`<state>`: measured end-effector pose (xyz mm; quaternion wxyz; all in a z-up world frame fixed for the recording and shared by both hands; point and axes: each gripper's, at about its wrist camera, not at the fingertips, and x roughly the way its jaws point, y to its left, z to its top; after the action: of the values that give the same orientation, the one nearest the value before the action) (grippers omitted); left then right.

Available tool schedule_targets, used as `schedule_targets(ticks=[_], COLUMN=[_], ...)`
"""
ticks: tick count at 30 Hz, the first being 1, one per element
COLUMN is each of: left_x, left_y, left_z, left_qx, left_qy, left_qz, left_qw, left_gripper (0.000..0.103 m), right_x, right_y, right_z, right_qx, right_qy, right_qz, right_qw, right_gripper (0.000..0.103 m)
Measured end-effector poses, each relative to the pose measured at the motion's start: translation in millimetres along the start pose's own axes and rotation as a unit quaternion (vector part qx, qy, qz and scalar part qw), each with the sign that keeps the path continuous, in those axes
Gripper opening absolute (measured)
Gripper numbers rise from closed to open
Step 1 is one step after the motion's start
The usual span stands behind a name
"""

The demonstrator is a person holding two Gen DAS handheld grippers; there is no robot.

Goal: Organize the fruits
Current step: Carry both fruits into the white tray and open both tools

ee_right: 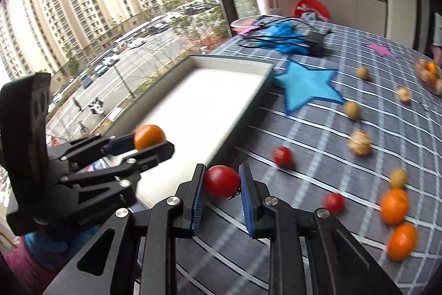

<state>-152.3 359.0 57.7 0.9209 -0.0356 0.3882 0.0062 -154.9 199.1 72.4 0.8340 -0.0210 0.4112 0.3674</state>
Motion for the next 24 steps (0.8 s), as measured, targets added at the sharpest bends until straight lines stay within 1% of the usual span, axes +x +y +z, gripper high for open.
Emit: schedule_targets(ticks=[4, 6, 8, 10, 12, 13, 14, 15, 16, 17, 18, 19, 21, 24], left_x=[10.1, 17.5, 20.9, 23.0, 22.6, 22.3, 20.9, 17.5, 14.4, 10.4, 6.0, 3.5, -3.8, -14.5], left_y=[22.6, 30.6, 35.4, 37.4, 40.7, 42.8, 46.3, 50.5, 55.6, 59.9, 63.0, 62.3, 55.5, 32.0], left_z=[-4.2, -7.1, -11.5, -15.8, -17.6, -17.7, -18.9, -18.6, -19.3, -19.3, -19.8, -18.7, -20.2, -24.6], left_qx=[-0.018, -0.027, -0.031, -0.036, -0.044, -0.048, -0.057, -0.065, -0.076, -0.085, -0.095, -0.100, -0.097, -0.075], left_qy=[0.016, 0.025, 0.031, 0.035, 0.031, 0.028, 0.022, 0.016, 0.009, 0.002, -0.005, -0.008, -0.014, -0.035], left_qz=[0.033, 0.043, 0.052, 0.066, 0.069, 0.072, 0.082, 0.087, 0.092, 0.086, 0.073, 0.064, 0.056, 0.060], left_qw=[0.9992, 0.9984, 0.9977, 0.9966, 0.9962, 0.9958, 0.9948, 0.9939, 0.9928, 0.9927, 0.9928, 0.9929, 0.9936, 0.9948], left_gripper=[0.039, 0.039, 0.039, 0.041, 0.048, 0.058, 0.070, 0.075, 0.081, 0.082, 0.083, 0.085, 0.086, 0.086], right_x=[27.8, 41.8, 51.2, 61.3, 64.3, 64.9, 63.7, 58.0, 53.0, 46.3, 40.6, 35.2, 25.8, 9.2], right_y=[22.3, 30.4, 33.8, 37.3, 34.0, 32.6, 30.8, 29.1, 24.6, 20.2, 18.7, 14.3, 8.3, 1.0], right_z=[11.3, 13.0, 13.5, 14.3, 14.4, 15.3, 16.1, 15.9, 17.7, 19.3, 21.1, 22.2, 21.8, 15.0], right_qx=[-0.016, -0.023, -0.031, -0.044, -0.045, -0.046, -0.046, -0.044, -0.038, -0.029, -0.022, -0.012, 0.005, 0.026], right_qy=[0.016, 0.029, 0.039, 0.051, 0.058, 0.058, 0.054, 0.047, 0.032, 0.021, 0.015, 0.007, -0.005, -0.017], right_qz=[0.021, 0.027, 0.027, 0.018, 0.016, 0.015, 0.010, 0.001, -0.002, -0.005, -0.009, -0.007, -0.006, -0.024], right_qw=[1.000, 0.999, 0.998, 0.998, 0.997, 0.997, 0.997, 0.998, 0.999, 0.999, 1.000, 1.000, 1.000, 0.999], right_gripper=[0.026, 0.026, 0.026, 0.026, 0.026, 0.028, 0.035, 0.042, 0.066, 0.082, 0.090, 0.103, 0.103, 0.103])
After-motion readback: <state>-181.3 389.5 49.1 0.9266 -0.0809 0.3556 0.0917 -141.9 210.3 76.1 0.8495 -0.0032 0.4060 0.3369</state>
